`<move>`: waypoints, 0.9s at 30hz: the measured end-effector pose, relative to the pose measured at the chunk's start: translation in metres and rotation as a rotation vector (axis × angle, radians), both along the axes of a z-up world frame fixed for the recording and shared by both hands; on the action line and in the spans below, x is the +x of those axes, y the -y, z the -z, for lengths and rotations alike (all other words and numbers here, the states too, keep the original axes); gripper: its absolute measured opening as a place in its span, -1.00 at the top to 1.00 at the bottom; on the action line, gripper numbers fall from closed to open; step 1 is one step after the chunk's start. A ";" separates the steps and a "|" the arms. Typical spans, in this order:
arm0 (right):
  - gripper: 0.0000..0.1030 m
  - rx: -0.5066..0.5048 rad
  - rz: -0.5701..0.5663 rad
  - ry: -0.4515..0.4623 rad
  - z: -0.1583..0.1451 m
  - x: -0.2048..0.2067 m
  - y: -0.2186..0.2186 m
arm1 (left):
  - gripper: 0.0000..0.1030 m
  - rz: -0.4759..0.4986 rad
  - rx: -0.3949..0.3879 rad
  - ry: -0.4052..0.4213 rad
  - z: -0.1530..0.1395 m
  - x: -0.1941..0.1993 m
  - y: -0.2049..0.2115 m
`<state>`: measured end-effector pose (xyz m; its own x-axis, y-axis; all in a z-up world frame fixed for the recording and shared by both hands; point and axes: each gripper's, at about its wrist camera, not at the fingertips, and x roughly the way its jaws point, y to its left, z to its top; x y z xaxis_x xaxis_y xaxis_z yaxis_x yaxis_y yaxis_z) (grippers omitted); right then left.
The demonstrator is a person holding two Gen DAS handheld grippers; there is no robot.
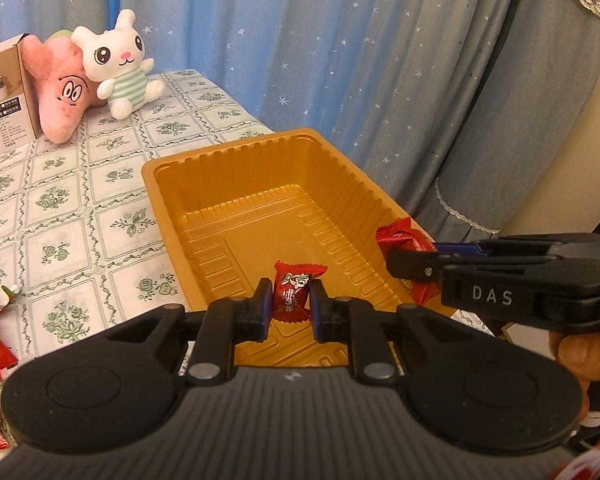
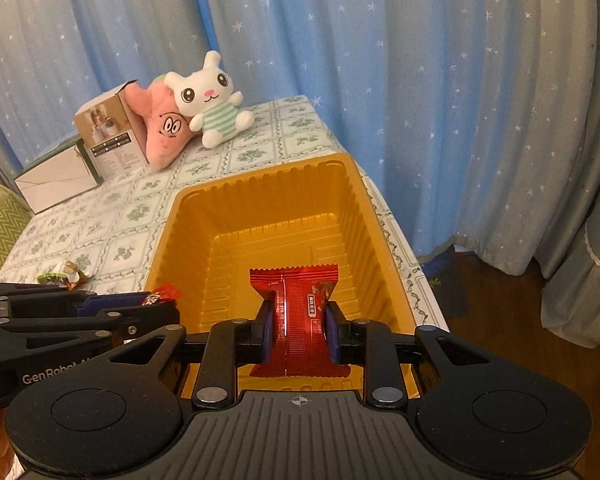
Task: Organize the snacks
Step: 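Carry both snacks over the orange tray and open both tools to drop them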
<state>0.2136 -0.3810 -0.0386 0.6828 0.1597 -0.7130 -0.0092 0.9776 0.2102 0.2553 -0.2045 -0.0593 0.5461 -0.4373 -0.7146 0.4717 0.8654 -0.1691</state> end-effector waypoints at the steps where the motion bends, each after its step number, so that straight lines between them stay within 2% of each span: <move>1: 0.49 0.002 0.001 -0.002 0.001 0.001 0.000 | 0.66 0.002 0.002 0.001 0.001 0.000 0.001; 2: 0.49 0.003 0.004 -0.003 0.001 0.001 0.001 | 0.65 0.003 0.005 0.003 0.002 0.001 0.002; 4: 0.49 0.009 0.008 -0.007 0.002 0.003 0.002 | 0.34 0.012 0.010 0.000 0.004 0.001 0.004; 17: 0.48 0.025 0.016 -0.014 0.003 0.002 0.001 | 0.32 -0.023 0.027 0.039 -0.003 -0.015 -0.014; 21: 0.47 0.047 0.010 -0.018 0.002 0.004 0.000 | 0.24 -0.046 0.010 0.043 -0.007 -0.021 -0.025; 22: 0.38 0.057 0.011 -0.026 0.003 0.006 0.000 | 0.22 -0.052 0.008 0.043 -0.008 -0.023 -0.028; 23: 0.14 0.065 0.017 -0.023 0.002 0.005 0.001 | 0.20 -0.060 0.007 0.045 -0.009 -0.025 -0.031; 25: -0.11 0.078 0.026 -0.003 -0.002 0.002 0.001 | 0.05 -0.076 0.008 0.051 -0.010 -0.029 -0.038; 27: -0.11 0.081 0.026 0.012 -0.007 -0.002 0.001 | -0.05 -0.100 0.013 0.060 -0.012 -0.035 -0.045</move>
